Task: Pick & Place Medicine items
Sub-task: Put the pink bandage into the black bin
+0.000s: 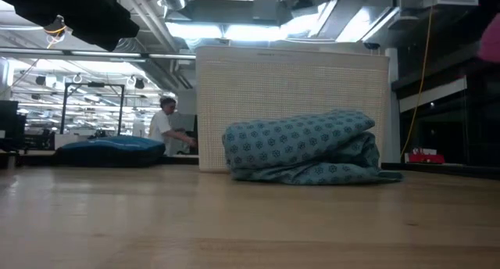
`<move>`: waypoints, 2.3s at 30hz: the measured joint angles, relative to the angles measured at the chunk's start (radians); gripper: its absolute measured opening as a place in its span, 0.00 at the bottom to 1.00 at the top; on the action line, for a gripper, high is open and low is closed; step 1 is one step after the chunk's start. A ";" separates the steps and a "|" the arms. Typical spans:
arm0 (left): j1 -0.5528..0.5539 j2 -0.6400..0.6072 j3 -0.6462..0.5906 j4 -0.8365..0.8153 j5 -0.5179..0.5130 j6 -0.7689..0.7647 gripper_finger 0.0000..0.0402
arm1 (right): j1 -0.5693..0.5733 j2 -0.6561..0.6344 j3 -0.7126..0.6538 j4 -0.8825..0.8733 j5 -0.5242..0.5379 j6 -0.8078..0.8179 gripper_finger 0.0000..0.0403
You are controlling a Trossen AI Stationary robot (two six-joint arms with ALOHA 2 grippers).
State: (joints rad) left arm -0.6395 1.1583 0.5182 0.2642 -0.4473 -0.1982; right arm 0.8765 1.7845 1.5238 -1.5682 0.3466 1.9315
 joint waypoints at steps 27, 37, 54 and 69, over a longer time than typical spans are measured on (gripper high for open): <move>0.000 0.000 0.000 0.000 0.000 0.000 0.42 | 0.146 -0.019 -0.106 0.002 -0.097 0.181 0.30; 0.000 0.000 0.000 0.000 0.000 0.000 0.42 | 0.162 -0.019 -0.106 0.053 -0.064 0.182 0.30; 0.000 0.000 0.000 0.000 0.000 0.000 0.42 | 0.162 -0.019 -0.106 0.066 -0.048 0.173 0.30; 0.000 0.000 0.001 0.001 0.000 0.000 0.42 | 0.159 -0.018 -0.231 0.297 -0.119 0.076 0.28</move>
State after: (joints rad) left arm -0.6395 1.1580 0.5190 0.2647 -0.4473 -0.1982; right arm 1.0351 1.7664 1.2926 -1.2710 0.2280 2.0076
